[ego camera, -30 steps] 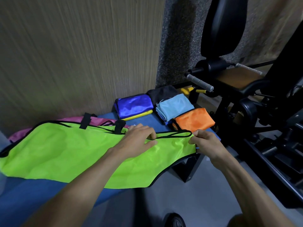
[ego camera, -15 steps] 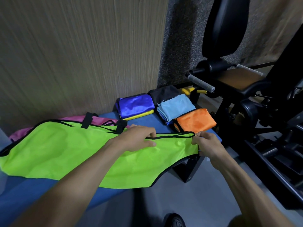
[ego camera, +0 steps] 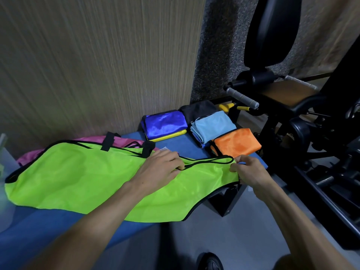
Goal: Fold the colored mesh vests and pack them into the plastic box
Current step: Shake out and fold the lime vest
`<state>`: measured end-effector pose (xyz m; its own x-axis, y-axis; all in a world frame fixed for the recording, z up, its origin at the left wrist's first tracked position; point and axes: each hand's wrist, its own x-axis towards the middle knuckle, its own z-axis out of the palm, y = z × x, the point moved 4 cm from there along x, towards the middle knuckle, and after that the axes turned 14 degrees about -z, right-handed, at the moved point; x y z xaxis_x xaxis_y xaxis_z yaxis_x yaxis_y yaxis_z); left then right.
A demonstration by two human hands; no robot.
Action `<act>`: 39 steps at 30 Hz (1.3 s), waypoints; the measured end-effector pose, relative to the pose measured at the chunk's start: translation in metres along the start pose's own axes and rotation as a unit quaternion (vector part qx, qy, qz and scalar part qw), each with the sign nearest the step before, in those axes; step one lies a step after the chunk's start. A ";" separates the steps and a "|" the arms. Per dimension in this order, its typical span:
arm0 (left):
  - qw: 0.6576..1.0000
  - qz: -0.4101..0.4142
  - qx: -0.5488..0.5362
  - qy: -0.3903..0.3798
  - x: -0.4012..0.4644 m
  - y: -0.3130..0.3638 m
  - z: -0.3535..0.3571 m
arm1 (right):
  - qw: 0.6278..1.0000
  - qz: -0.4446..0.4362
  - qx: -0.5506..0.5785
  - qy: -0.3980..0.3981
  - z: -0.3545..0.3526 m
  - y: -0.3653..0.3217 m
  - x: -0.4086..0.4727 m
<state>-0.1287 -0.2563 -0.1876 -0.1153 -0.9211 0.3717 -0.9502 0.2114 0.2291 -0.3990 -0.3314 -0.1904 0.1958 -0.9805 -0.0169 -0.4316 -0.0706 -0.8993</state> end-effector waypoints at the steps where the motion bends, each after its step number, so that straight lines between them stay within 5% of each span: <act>1: 1.000 -0.001 0.006 0.000 0.000 0.000 0.001 | 1.000 0.000 0.001 -0.001 0.000 -0.001 0.000; 26: 0.984 0.035 0.171 -0.017 0.009 -0.010 0.020 | 0.997 0.050 0.049 0.019 0.002 -0.011 -0.008; 34: 0.978 0.028 0.185 0.096 0.014 -0.022 0.015 | 0.992 0.048 0.091 0.071 0.001 -0.032 -0.015; 39: 0.981 -0.052 0.130 0.133 0.023 -0.027 0.015 | 0.990 0.030 0.101 0.095 0.008 -0.038 -0.011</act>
<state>-0.1103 -0.2884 -0.1990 0.0325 -0.8083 0.5879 -0.9986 -0.0012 0.0536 -0.3776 -0.3168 -0.1601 -0.0024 -1.0000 -0.0086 -0.2481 0.0089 -0.9687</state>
